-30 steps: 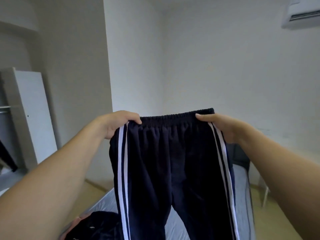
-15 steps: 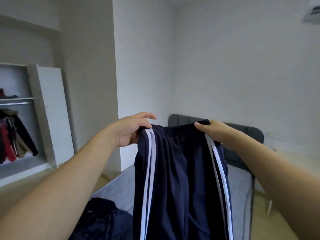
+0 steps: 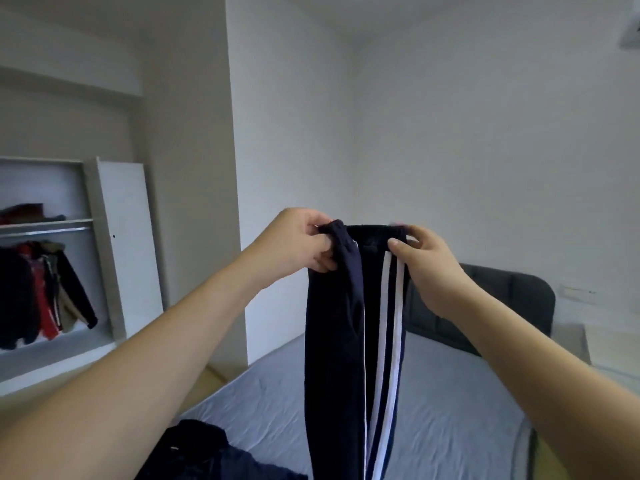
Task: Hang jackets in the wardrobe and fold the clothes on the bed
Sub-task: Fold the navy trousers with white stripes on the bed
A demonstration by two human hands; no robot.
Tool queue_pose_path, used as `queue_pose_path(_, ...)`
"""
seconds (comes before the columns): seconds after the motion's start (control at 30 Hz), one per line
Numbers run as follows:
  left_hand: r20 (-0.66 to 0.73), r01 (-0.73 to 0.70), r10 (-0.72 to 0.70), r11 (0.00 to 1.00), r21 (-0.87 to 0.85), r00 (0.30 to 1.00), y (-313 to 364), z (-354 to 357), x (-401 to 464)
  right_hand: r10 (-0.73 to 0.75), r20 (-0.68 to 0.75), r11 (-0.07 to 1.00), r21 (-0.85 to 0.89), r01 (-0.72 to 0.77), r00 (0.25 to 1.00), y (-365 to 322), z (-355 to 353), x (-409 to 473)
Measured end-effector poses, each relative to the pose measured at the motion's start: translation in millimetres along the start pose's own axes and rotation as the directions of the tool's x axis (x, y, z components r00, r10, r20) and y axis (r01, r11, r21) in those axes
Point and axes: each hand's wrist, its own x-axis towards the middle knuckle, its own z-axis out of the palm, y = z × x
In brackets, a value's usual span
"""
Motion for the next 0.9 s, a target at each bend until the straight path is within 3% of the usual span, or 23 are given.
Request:
queue_pose_path(0.07, -0.116, -0.078, 0.116, 0.954, 0.289, 0.986, 7.9, 13.0, 5.3, -0.077, 0.019, 0.996, -0.035, 0.078, 0.997, -1.1, -8.9, 3.2)
queue_pose_path(0.13, -0.157, -0.098, 0.186, 0.888, 0.449, 0.970, 16.7, 27.7, 8.9, -0.149, 0.096, 0.981, -0.110, 0.160, 0.984, -5.4, -16.2, 4.8)
queue_pose_path(0.27, -0.134, -0.140, 0.222, 0.882, 0.450, 0.966, 34.5, 43.9, 14.2, -0.164, 0.195, 0.948, -0.239, 0.209, 0.967, -20.6, -36.3, 6.9)
queue_pose_path(0.4, -0.136, -0.197, 0.278, 0.883, 0.425, 0.951, 52.3, 46.9, 16.4, -0.162, 0.279, 0.967, -0.145, 0.208, 0.947, -42.1, -56.2, 3.8)
queue_pose_path(0.47, -0.120, -0.212, 0.276, 0.898, 0.386, 0.954, 60.2, 46.8, 16.5, -0.167, 0.350, 0.953, -0.182, 0.241, 0.922, -48.1, -58.1, 3.2)
queue_pose_path(0.57, -0.074, -0.198, 0.243, 0.903, 0.381, 0.967, 64.2, 42.6, 9.6, -0.212, 0.320, 0.931, -0.221, 0.290, 0.923, -53.3, -60.1, 9.8)
queue_pose_path(0.7, -0.016, -0.109, 0.152, 0.775, 0.623, 0.988, 48.7, 36.3, -7.6, -0.122, 0.285, 0.981, -0.110, 0.158, 0.951, -53.5, -64.9, 9.7)
queue_pose_path(0.8, -0.028, -0.165, 0.274, 0.655, 0.737, 0.961, 42.6, 40.3, -7.8, -0.043, 0.303, 0.985, -0.144, 0.090, 0.952, -50.9, -60.0, 6.2)
queue_pose_path(0.9, -0.052, -0.231, 0.379, 0.660, 0.715, 0.924, 44.4, 41.7, -2.6, -0.037, 0.346, 0.969, -0.217, 0.119, 0.937, -54.5, -55.4, 3.2)
